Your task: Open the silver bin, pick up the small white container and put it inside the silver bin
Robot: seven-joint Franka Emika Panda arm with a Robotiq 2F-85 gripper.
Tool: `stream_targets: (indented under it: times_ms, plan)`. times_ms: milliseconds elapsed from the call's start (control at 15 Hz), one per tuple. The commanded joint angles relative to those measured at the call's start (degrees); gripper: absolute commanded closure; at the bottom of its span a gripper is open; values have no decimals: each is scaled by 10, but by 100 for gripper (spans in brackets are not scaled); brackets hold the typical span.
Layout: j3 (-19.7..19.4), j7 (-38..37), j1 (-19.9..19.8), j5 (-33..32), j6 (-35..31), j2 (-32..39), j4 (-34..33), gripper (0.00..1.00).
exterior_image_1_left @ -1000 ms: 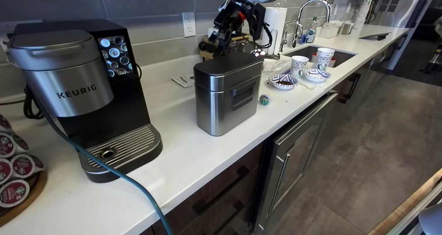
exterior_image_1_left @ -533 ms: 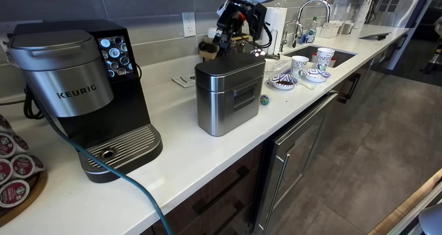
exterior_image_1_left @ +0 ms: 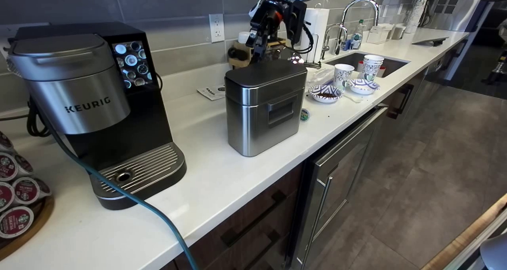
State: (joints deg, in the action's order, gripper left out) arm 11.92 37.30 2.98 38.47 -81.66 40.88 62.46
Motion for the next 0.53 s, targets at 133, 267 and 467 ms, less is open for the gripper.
stream_targets:
  times_ms: [133,267,467]
  plan:
    - [16,-33,-8,-1,76,29,-66,0]
    - [16,-35,-10,-4,94,33,-82,0]
    - [16,-43,-13,-2,112,34,-98,0]
